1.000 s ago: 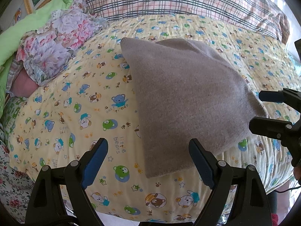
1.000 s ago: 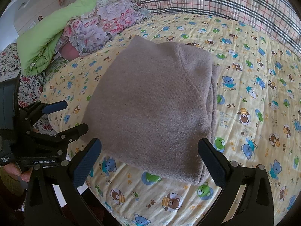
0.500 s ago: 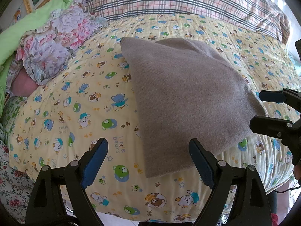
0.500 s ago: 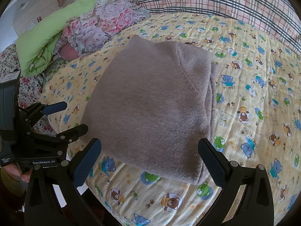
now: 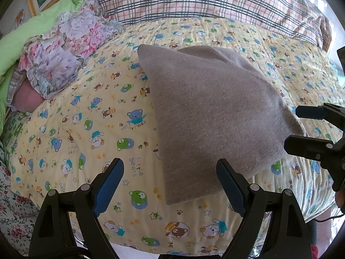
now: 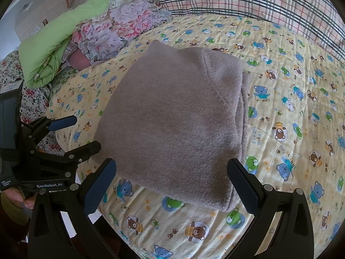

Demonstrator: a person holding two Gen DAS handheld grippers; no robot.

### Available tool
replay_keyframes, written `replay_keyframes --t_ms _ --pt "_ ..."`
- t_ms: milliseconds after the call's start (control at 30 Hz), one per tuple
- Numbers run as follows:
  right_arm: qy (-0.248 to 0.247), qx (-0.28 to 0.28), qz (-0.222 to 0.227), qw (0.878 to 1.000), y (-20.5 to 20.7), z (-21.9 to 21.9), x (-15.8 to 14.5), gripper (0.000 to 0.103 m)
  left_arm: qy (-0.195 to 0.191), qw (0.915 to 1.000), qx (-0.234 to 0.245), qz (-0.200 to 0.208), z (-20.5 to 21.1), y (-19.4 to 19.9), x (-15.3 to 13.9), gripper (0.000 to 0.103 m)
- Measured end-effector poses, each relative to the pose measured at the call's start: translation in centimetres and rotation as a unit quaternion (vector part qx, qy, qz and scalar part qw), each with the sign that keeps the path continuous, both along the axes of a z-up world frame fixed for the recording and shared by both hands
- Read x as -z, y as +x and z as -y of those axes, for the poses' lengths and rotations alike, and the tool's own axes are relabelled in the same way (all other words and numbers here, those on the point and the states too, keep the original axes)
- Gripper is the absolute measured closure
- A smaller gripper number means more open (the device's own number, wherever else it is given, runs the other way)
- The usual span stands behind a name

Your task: Fold small clothes

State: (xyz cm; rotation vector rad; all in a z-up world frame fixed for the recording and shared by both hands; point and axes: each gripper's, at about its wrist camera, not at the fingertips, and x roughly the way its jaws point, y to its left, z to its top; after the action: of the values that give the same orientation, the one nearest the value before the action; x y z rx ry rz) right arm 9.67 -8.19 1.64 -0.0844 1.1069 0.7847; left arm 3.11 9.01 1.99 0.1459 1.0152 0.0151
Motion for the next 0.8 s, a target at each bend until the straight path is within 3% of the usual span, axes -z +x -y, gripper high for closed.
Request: replay_keyframes --t_ms 800 --pt "0.006 0.004 0.001 1.0 0.08 0.25 -0.47 0.001 0.002 0.9999 0.003 0.014 0.21 -0.16 -0.63 0.015"
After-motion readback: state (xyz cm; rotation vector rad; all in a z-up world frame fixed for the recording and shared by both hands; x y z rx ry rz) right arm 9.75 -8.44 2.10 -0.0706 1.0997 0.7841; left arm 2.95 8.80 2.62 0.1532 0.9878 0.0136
